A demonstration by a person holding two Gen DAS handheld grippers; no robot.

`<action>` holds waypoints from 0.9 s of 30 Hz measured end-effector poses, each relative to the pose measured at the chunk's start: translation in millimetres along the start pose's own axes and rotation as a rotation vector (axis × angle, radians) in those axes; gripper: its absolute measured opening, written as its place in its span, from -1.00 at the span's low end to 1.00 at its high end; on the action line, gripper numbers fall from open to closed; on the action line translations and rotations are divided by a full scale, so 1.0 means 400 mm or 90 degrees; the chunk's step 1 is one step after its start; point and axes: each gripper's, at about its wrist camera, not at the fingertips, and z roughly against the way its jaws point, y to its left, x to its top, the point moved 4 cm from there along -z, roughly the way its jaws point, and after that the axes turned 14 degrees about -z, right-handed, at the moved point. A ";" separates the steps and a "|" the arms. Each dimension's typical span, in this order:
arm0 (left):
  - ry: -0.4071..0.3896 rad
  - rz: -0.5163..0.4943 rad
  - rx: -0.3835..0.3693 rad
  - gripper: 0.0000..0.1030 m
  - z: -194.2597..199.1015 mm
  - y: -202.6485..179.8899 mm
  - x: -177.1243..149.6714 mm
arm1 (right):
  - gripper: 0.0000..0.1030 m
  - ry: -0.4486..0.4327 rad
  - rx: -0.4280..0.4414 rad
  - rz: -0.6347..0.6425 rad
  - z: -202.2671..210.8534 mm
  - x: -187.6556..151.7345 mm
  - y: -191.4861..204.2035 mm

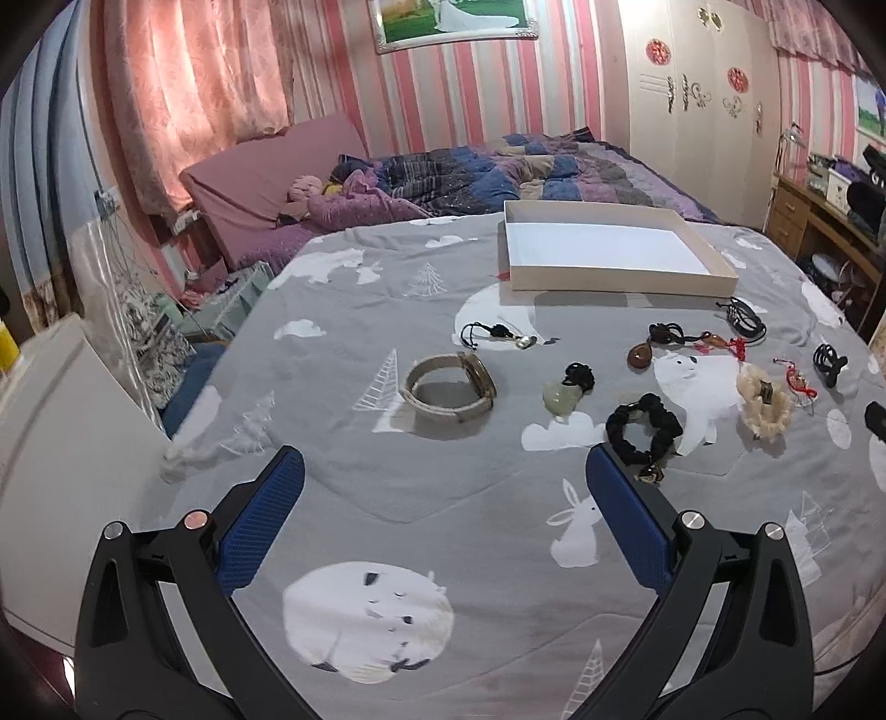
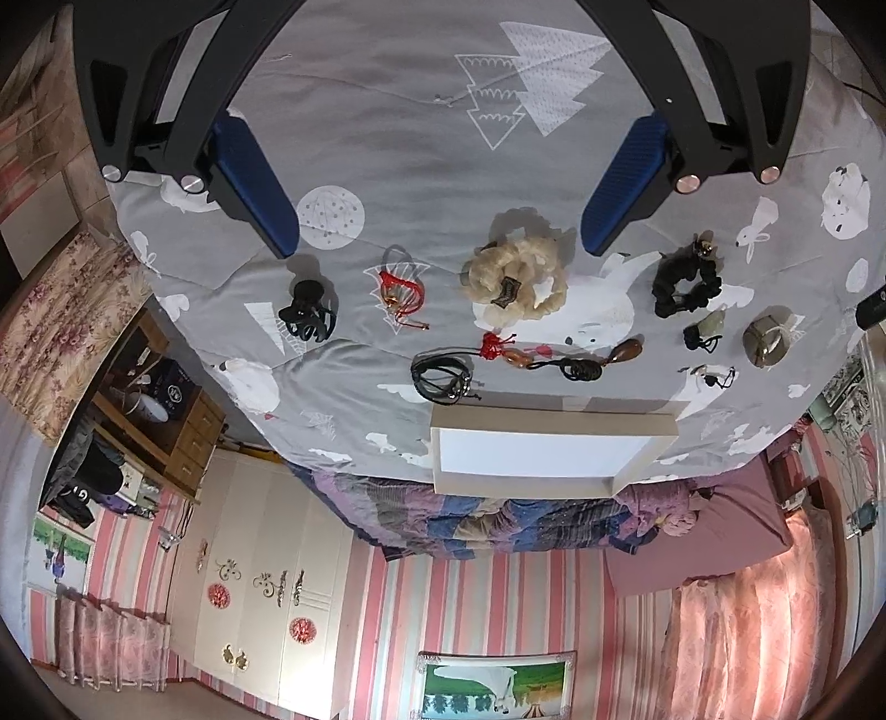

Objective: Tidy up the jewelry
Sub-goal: 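Reach the left tool to the jade pendant while the right tool approaches the red-cord charm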

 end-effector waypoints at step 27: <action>0.022 -0.007 -0.016 0.94 -0.092 -0.063 0.173 | 0.96 0.042 0.042 -0.026 -0.118 0.120 -0.133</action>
